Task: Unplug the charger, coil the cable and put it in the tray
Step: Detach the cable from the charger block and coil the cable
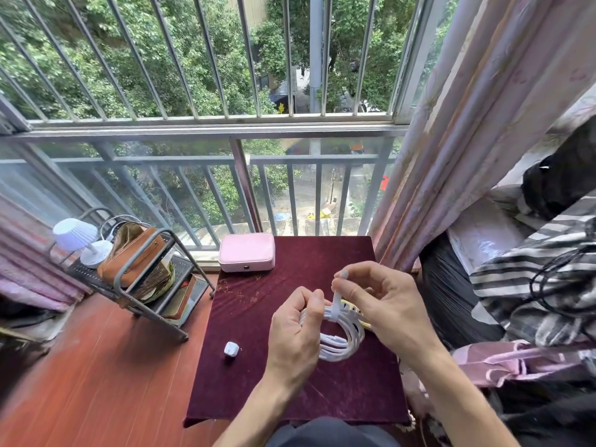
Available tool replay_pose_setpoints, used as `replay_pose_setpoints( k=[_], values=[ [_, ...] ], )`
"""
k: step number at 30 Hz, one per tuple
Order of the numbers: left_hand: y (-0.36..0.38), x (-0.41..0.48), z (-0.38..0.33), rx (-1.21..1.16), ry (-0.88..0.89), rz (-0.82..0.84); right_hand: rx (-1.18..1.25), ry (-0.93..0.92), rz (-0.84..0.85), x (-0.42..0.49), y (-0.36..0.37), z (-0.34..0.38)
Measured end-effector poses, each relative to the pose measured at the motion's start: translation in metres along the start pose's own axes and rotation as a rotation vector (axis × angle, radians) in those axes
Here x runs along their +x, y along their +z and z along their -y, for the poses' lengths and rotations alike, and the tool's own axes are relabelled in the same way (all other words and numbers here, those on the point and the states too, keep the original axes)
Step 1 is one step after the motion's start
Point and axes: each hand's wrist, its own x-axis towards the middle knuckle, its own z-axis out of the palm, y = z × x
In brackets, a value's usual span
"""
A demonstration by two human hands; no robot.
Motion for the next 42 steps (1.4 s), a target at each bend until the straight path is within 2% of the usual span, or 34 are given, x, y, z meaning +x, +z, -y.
replay_pose_setpoints(
  k=[10, 16, 19, 25, 30, 33, 38, 40, 42],
  values=[
    [-0.001, -0.006, -0.01, -0.054, 0.024, -0.015, 0.318, 0.395, 0.162, -0.001, -0.002, 0.004],
    [-0.002, -0.01, -0.012, -0.003, 0.109, 0.018, 0.207, 0.461, 0.421, 0.005, -0.015, -0.003],
    [0.001, -0.01, -0.013, -0.01, 0.131, 0.032, 0.271, 0.497, 0.498, 0.006, -0.018, -0.005],
    [0.007, -0.004, -0.011, 0.007, 0.088, -0.069, 0.152, 0.535, 0.537, 0.009, -0.011, -0.007],
    [0.008, 0.005, -0.004, 0.037, -0.02, -0.115, 0.255, 0.616, 0.438, 0.005, -0.003, -0.01],
    [0.007, 0.007, -0.001, 0.06, -0.091, -0.127, 0.212, 0.54, 0.427, 0.0, -0.004, -0.01],
    [0.007, 0.009, -0.001, 0.081, -0.138, -0.139, 0.086, 0.372, 0.515, -0.009, -0.007, -0.01],
    [0.008, 0.01, 0.0, 0.086, -0.156, -0.149, -0.031, 0.298, 0.466, -0.014, -0.003, -0.011],
    [0.008, 0.011, 0.002, 0.1, -0.171, -0.171, -0.181, 0.226, 0.333, -0.021, 0.004, -0.01]
  ],
)
